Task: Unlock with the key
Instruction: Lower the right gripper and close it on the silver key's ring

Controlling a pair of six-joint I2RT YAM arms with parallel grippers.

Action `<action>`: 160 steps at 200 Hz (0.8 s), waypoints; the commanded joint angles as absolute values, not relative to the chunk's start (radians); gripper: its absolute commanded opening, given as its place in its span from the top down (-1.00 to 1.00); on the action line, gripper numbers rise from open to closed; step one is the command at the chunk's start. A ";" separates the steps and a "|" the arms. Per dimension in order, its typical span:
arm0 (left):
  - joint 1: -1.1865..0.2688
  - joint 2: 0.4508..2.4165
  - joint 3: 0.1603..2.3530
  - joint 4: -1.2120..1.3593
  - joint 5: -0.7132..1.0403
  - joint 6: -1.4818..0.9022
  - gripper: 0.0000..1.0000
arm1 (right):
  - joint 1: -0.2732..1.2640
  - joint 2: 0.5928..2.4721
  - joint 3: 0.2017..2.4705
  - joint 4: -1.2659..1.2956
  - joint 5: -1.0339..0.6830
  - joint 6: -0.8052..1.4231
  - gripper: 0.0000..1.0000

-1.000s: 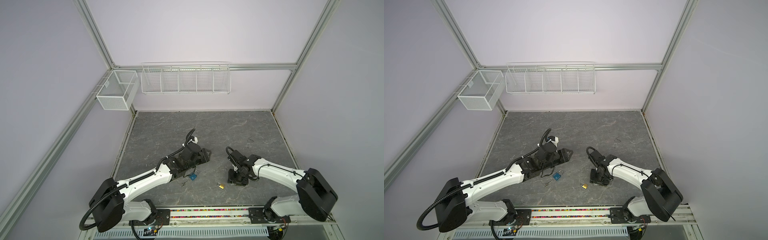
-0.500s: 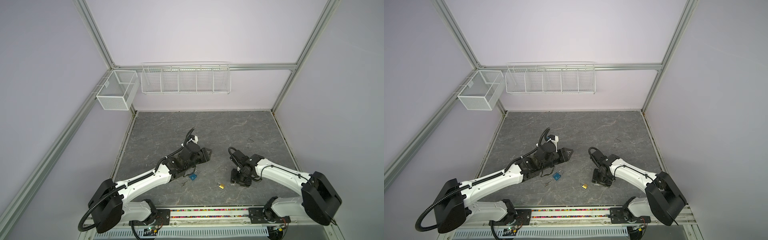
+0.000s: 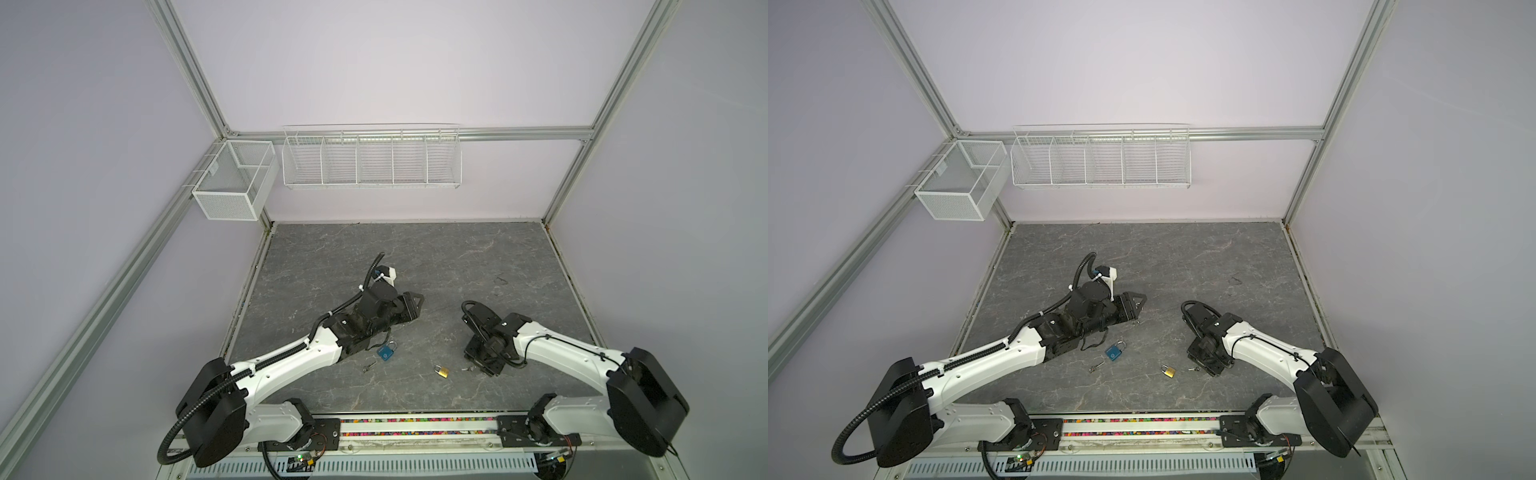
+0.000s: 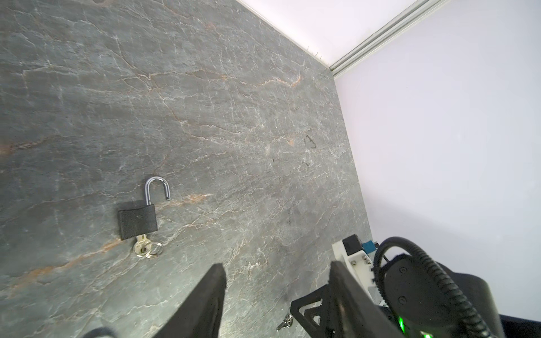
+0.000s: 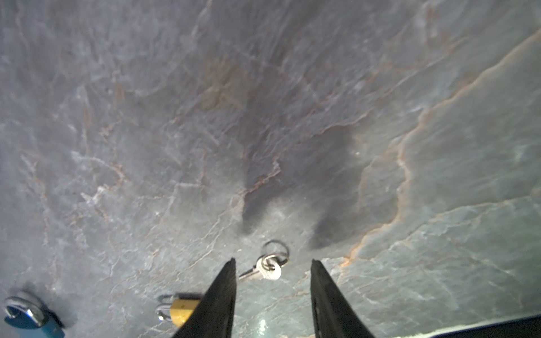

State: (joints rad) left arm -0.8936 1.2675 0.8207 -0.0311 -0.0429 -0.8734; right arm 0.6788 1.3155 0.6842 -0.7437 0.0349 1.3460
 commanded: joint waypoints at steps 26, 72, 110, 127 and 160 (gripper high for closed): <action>-0.881 1.221 0.786 -0.024 -0.006 -0.822 -0.14 | 0.728 1.323 0.713 -0.852 0.092 1.579 0.23; -0.870 1.169 0.745 -0.041 -0.027 -0.799 -0.16 | 0.747 1.386 0.753 -0.844 0.091 1.619 0.24; -0.850 1.130 0.717 -0.052 -0.023 -0.795 -0.16 | 0.759 1.456 0.797 -0.839 0.093 1.614 0.30; -0.843 1.118 0.707 -0.055 -0.020 -0.797 -0.16 | 0.762 1.473 0.789 -0.836 0.085 1.629 0.37; -0.830 1.110 0.689 -0.051 -0.012 -0.799 -0.16 | 0.766 1.488 0.783 -0.829 0.075 1.649 0.38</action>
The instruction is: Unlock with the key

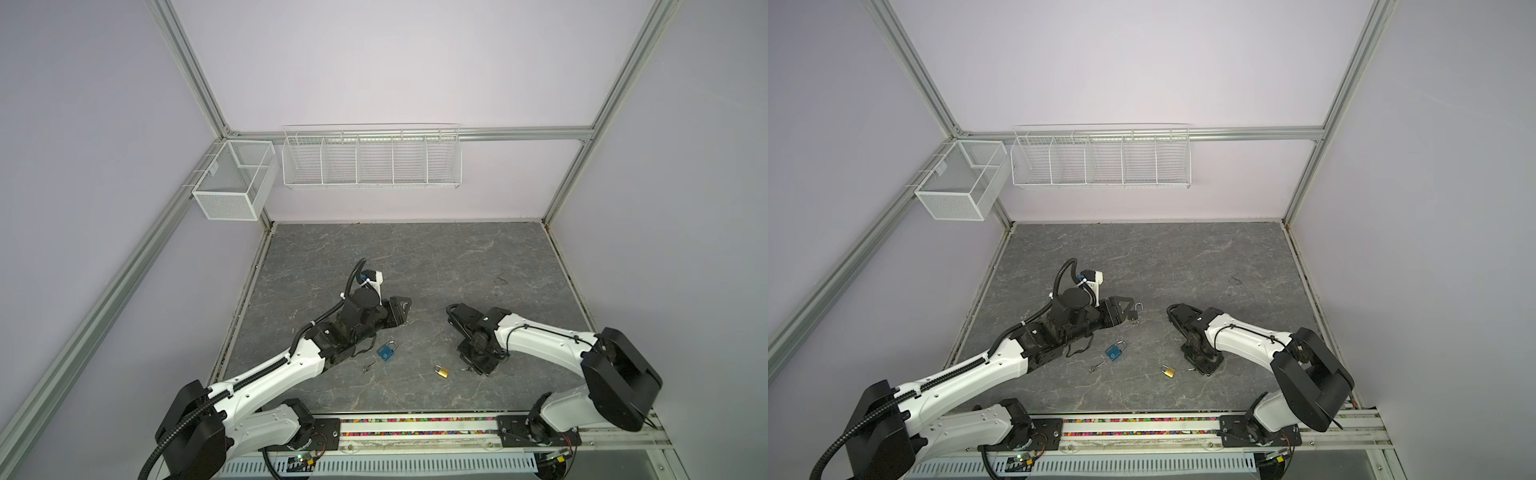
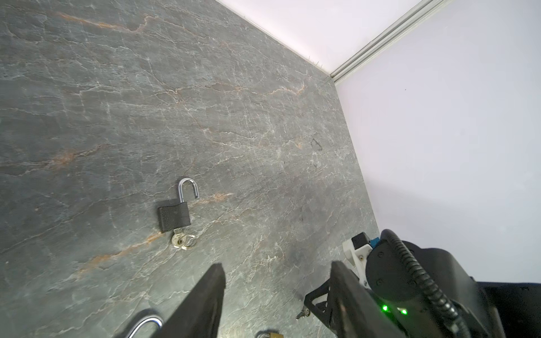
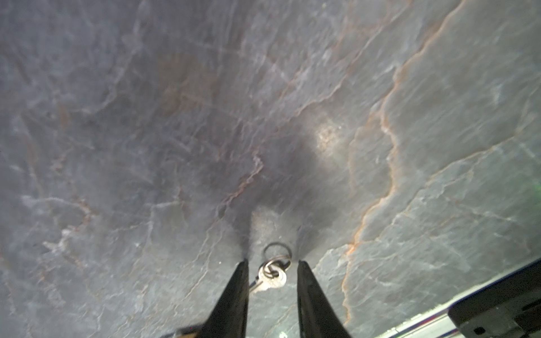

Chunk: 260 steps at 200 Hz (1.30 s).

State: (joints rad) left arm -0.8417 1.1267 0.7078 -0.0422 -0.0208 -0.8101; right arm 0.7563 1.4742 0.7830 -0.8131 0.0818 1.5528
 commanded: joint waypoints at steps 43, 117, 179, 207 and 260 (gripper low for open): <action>-0.827 1.112 0.686 -0.048 -0.006 -0.799 -0.16 | 0.767 1.500 0.773 -0.833 0.081 1.659 0.46; -0.825 1.105 0.679 -0.049 -0.006 -0.803 -0.16 | 0.768 1.540 0.764 -0.801 0.061 1.654 0.52; -0.825 1.111 0.682 -0.044 -0.004 -0.804 -0.16 | 0.767 1.518 0.750 -0.812 0.066 1.655 0.72; -0.825 1.114 0.682 -0.041 -0.006 -0.810 -0.16 | 0.768 1.507 0.750 -0.818 0.070 1.653 0.78; -0.824 1.109 0.680 -0.043 -0.010 -0.822 -0.16 | 0.768 1.500 0.747 -0.813 0.068 1.639 0.87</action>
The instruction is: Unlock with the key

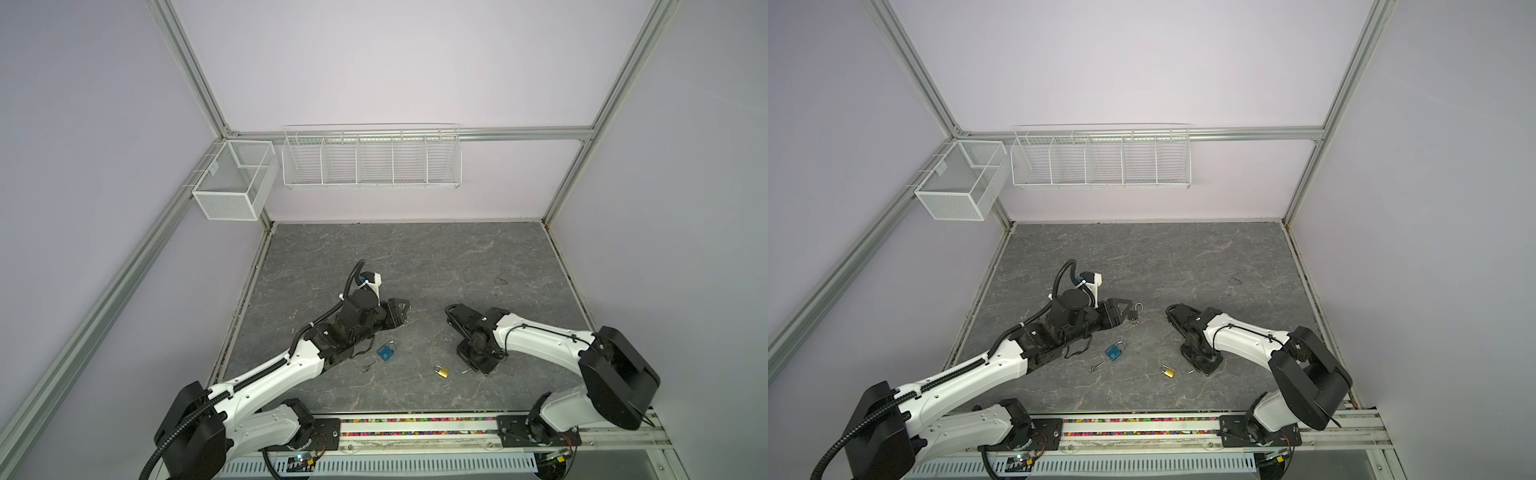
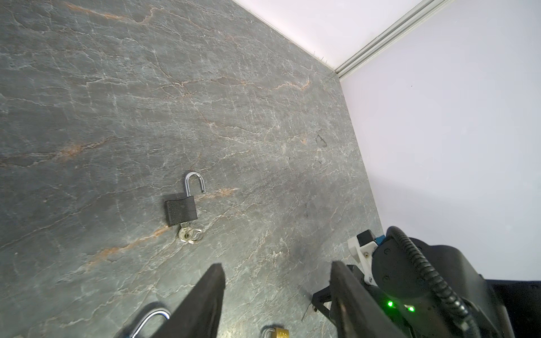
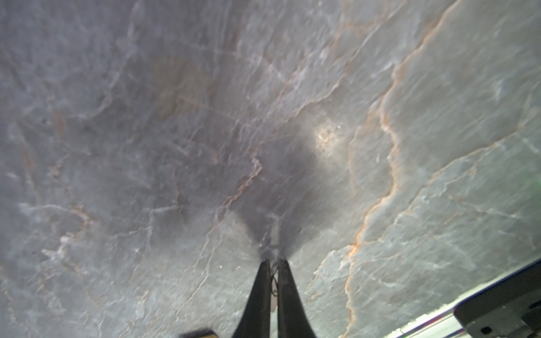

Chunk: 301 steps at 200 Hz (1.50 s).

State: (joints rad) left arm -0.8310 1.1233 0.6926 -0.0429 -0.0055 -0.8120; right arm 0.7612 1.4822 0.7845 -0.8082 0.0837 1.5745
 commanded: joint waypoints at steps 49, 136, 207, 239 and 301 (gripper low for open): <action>-0.824 1.106 0.679 -0.046 -0.013 -0.833 -0.16 | 0.768 1.474 0.756 -0.814 0.086 1.626 0.87; -0.824 1.041 0.702 -0.044 -0.005 -0.921 -0.16 | 0.766 1.336 0.769 -0.813 0.159 1.586 0.87; -0.825 0.985 0.657 0.026 -0.002 -1.244 -0.20 | 0.740 1.202 0.776 -0.693 0.188 1.551 0.87; -0.827 1.017 0.620 0.120 0.017 -1.345 -0.21 | 0.712 1.192 0.780 -0.656 0.146 1.553 0.87; -0.900 1.151 0.564 0.350 -0.008 -1.514 -0.28 | 0.699 1.143 0.826 -0.616 0.108 1.623 0.87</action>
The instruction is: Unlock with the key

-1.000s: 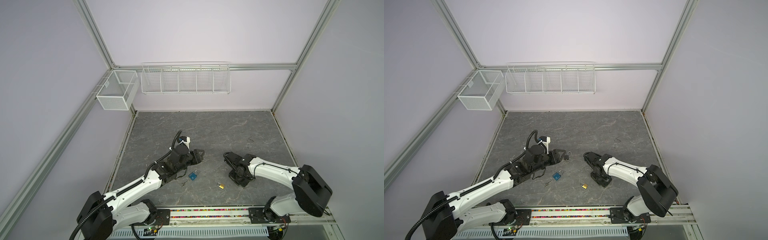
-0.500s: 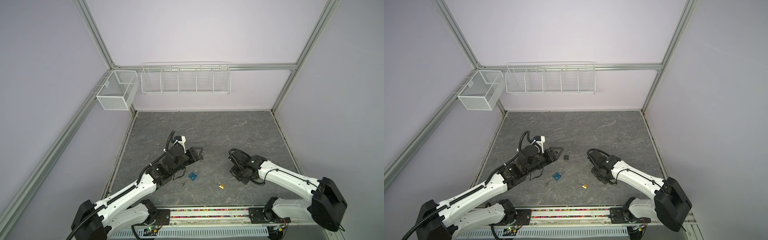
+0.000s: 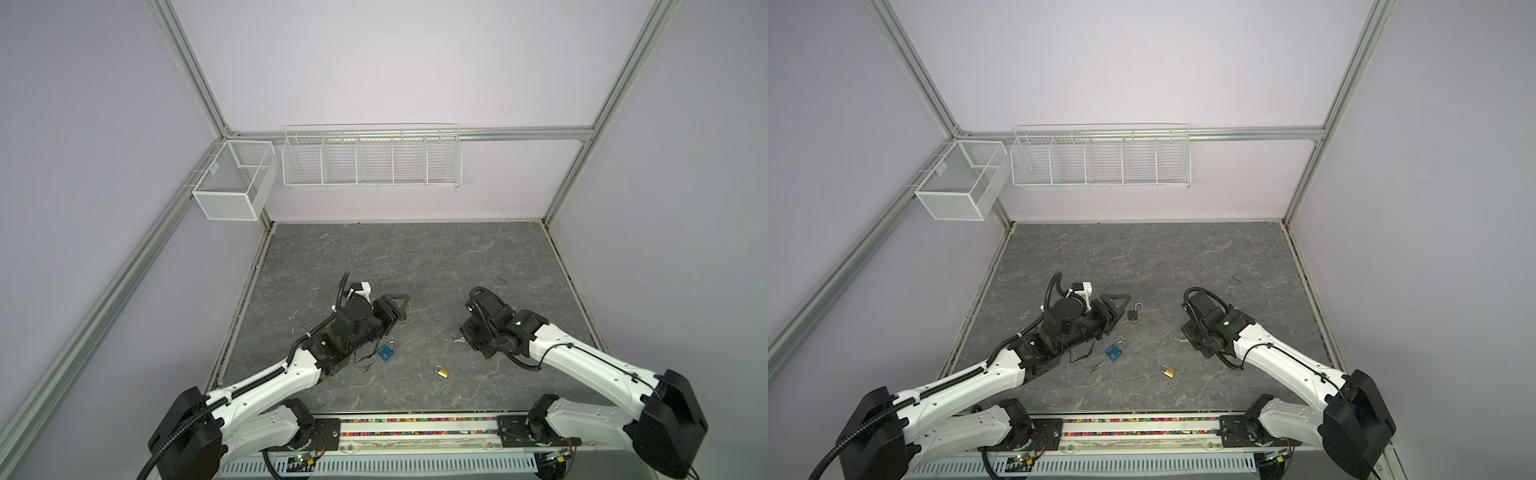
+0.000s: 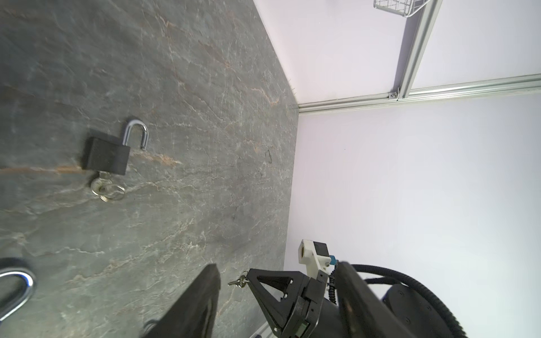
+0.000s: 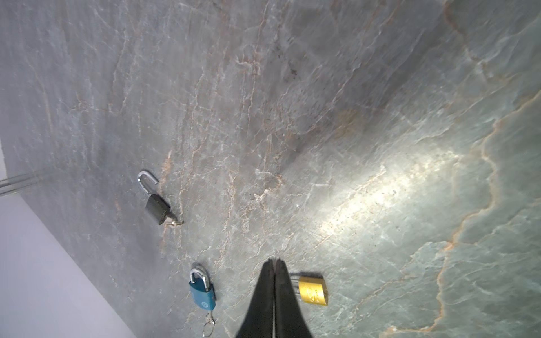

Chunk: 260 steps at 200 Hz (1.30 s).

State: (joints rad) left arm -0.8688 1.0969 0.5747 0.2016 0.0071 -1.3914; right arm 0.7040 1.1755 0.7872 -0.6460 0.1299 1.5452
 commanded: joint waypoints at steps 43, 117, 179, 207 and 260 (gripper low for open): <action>-0.953 1.271 0.635 0.468 0.004 -1.489 -0.27 | 0.693 1.119 0.914 -0.601 0.086 1.636 0.87; -1.002 1.443 0.696 0.764 0.071 -1.392 -0.18 | 0.664 1.062 0.931 -0.559 0.033 1.669 0.87; -1.029 1.471 0.711 0.720 0.053 -1.390 -0.09 | 0.640 1.032 0.916 -0.507 0.010 1.709 0.87; -1.029 1.503 0.719 0.815 0.091 -1.407 0.05 | 0.637 1.057 0.941 -0.495 -0.009 1.706 0.87; -1.031 1.480 0.729 0.726 0.083 -1.401 0.27 | 0.635 1.049 0.946 -0.503 0.008 1.701 0.86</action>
